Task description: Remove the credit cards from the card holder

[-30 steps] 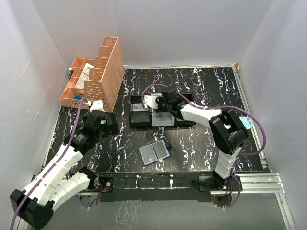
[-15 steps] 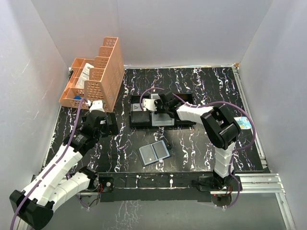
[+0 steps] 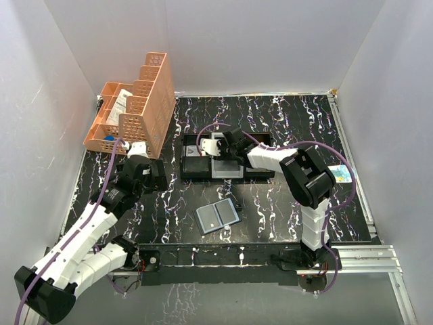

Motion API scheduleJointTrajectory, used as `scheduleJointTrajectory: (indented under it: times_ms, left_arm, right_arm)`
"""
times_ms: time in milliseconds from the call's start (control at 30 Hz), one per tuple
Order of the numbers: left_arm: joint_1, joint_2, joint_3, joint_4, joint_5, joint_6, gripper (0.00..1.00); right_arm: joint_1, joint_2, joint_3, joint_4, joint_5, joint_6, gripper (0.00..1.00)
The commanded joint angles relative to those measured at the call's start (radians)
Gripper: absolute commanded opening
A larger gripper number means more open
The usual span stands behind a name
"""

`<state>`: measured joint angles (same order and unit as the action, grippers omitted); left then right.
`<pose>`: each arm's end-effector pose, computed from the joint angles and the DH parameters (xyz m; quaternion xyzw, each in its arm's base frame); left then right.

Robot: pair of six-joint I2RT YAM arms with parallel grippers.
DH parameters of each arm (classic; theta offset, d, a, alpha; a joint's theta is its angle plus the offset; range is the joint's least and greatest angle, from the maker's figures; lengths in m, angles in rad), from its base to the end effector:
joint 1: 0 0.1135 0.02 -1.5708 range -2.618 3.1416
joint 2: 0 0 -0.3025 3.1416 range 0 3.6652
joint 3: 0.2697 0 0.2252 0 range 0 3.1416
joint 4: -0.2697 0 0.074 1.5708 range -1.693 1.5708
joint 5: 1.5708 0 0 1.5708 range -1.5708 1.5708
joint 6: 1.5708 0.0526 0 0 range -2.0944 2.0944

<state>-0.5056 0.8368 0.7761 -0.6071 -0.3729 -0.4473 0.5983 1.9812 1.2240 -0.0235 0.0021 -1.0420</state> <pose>0.1267 -0.0483 0.3087 -0.0551 0.8862 -0.0484 0.4575 0.3550 0.2419 0.1963 -0.6746 0.6299 -0.0856 0.3752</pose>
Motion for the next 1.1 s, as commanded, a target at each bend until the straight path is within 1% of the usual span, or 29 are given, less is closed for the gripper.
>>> scheduleJointTrajectory:
  times_ms: [0,167,233,267,833,933,1000,1033,1067]
  left_arm:
    - [0.006,0.005,0.019,-0.003,-0.008,0.014,0.99]
    - [0.006,0.011,0.019,-0.004,-0.003,0.016,0.99]
    - [0.006,0.014,0.019,-0.004,-0.002,0.016,0.99]
    - [0.006,0.014,0.020,-0.004,0.000,0.016,0.99]
    - [0.006,0.029,0.018,-0.004,0.026,0.021,0.99]
    - [0.006,0.028,0.019,-0.005,0.026,0.019,0.99]
    - [0.006,0.026,0.021,-0.006,0.027,0.019,0.99]
    - [0.006,0.023,0.020,-0.006,0.028,0.018,0.99]
    - [0.005,0.019,0.020,-0.005,0.030,0.017,0.99]
  right_arm:
    - [0.000,-0.029,0.028,0.015,0.006,-0.006,0.41]
    - [0.000,-0.047,0.029,0.020,0.012,0.016,0.47]
    - [0.000,-0.055,0.029,0.019,0.000,0.024,0.53]
    - [-0.001,-0.059,0.030,0.019,-0.006,0.028,0.54]
    - [-0.002,-0.128,0.034,0.035,-0.081,0.100,0.63]
    - [-0.003,-0.171,0.032,0.055,-0.100,0.155,0.64]
    - [-0.003,-0.224,0.020,0.086,-0.112,0.222,0.65]
    - [-0.004,-0.268,0.002,0.119,-0.103,0.275,0.67]
    - [-0.004,-0.310,-0.025,0.169,-0.075,0.342,0.74]
